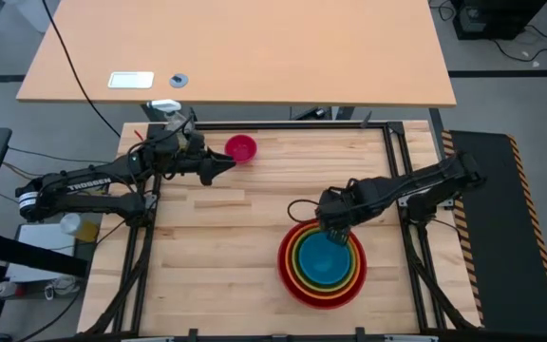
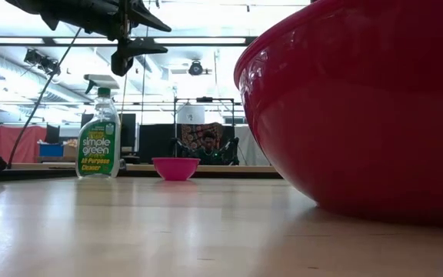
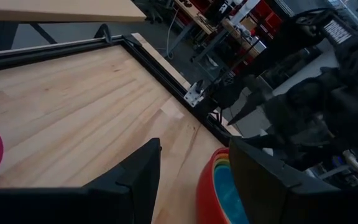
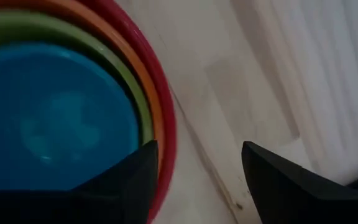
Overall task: Nest bowls inside each other by size order
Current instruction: Stack the blue bowl into the green bowl
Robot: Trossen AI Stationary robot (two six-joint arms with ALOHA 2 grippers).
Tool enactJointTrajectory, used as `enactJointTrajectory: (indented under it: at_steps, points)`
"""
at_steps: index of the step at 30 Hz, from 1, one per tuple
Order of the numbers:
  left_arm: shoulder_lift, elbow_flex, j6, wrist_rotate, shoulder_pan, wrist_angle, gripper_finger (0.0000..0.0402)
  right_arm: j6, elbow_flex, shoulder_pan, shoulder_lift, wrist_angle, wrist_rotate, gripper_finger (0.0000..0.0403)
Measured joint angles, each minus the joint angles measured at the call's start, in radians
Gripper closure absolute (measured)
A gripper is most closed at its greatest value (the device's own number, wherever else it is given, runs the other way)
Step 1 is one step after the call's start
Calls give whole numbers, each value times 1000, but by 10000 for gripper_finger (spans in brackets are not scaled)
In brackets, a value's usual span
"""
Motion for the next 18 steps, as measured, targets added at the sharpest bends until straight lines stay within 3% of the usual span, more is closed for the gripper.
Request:
enactJointTrajectory:
  at_steps: [4, 12, 18]
  points:
    - [0, 0, 0, 0, 0, -5, 209, -8, 4, 5, -1, 36, 27, 166]
    - [0, 0, 0, 0, 0, -7, 209, -24, -239, 14, 3, 310, 52, 166]
    - [0, 0, 0, 0, 0, -12, 209, -33, -254, 3, -1, 266, -11, 167]
